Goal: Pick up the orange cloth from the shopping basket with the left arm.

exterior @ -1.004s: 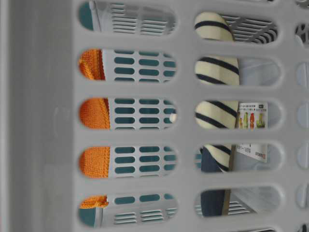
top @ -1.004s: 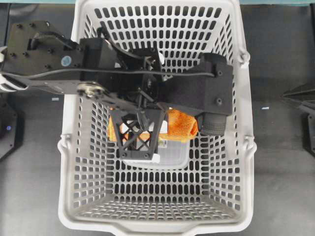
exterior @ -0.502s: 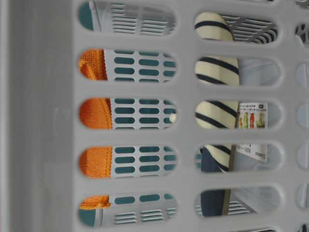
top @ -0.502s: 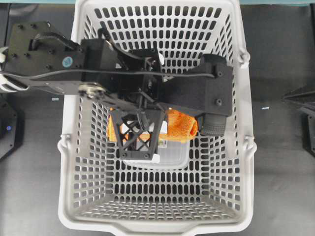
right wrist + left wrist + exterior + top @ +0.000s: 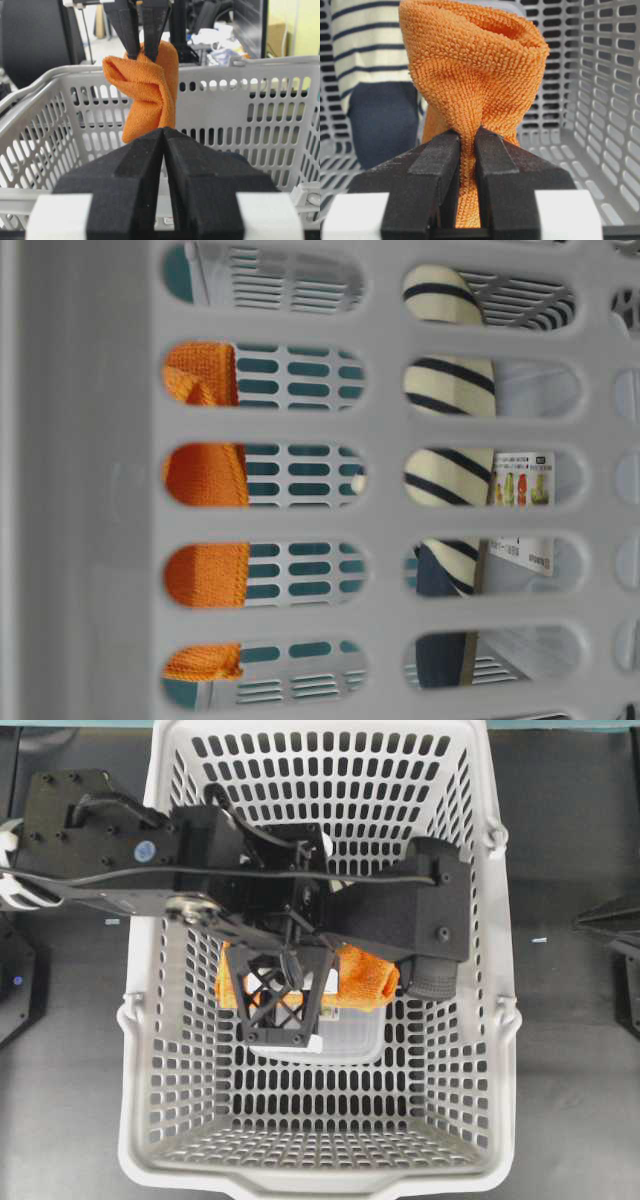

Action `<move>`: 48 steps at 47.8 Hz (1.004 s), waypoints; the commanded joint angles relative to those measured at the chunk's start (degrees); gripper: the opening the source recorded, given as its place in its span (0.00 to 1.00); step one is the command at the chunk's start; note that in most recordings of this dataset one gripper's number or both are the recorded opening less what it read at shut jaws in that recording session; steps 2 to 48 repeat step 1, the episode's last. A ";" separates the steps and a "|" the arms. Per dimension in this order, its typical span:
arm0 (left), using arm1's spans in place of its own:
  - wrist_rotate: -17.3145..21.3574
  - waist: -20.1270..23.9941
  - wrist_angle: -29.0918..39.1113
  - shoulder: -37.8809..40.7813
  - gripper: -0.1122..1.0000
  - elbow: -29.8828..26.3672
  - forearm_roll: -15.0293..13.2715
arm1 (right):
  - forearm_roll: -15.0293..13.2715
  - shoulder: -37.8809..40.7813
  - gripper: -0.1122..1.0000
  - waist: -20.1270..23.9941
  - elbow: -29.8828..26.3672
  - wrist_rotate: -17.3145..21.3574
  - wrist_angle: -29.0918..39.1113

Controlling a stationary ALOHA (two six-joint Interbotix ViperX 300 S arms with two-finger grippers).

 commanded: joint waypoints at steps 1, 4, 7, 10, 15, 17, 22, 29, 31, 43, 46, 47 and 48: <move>0.18 -0.09 -0.18 -0.79 0.15 -0.35 0.18 | 0.18 0.26 0.10 0.18 -0.44 0.09 -0.62; 0.18 -0.09 -0.18 -0.79 0.15 -0.35 0.18 | 0.18 0.26 0.10 0.18 -0.44 0.09 -0.62; 0.18 -0.09 -0.18 -0.79 0.15 -0.35 0.18 | 0.18 0.26 0.10 0.18 -0.44 0.09 -0.62; 0.18 -0.09 -0.18 -0.79 0.15 -0.35 0.18 | 0.18 0.26 0.10 0.18 -0.44 0.09 -0.62; 0.18 -0.09 -0.18 -0.79 0.15 -0.35 0.18 | 0.18 0.26 0.10 0.18 -0.44 0.09 -0.62; 0.18 -0.09 -0.18 -0.79 0.15 -0.35 0.18 | 0.18 0.26 0.10 0.18 -0.44 0.09 -0.62; 0.18 -0.09 -0.18 -0.79 0.15 -0.35 0.18 | 0.18 0.26 0.10 0.18 -0.44 0.09 -0.62; 0.18 -0.09 -0.18 -0.79 0.15 -0.35 0.18 | 0.18 0.26 0.10 0.18 -0.44 0.09 -0.62; 0.18 -0.09 -0.18 -0.79 0.15 -0.35 0.18 | 0.18 0.26 0.10 0.18 -0.44 0.09 -0.62; 0.18 -0.09 -0.18 -0.79 0.15 -0.35 0.18 | 0.18 0.26 0.10 0.18 -0.44 0.09 -0.62; 0.18 -0.09 -0.18 -0.79 0.15 -0.35 0.18 | 0.18 0.26 0.10 0.18 -0.44 0.09 -0.62; 0.18 -0.09 -0.18 -0.79 0.15 -0.35 0.18 | 0.18 0.26 0.10 0.18 -0.44 0.09 -0.62; 0.18 -0.09 -0.18 -0.79 0.15 -0.35 0.18 | 0.18 0.26 0.10 0.18 -0.44 0.09 -0.62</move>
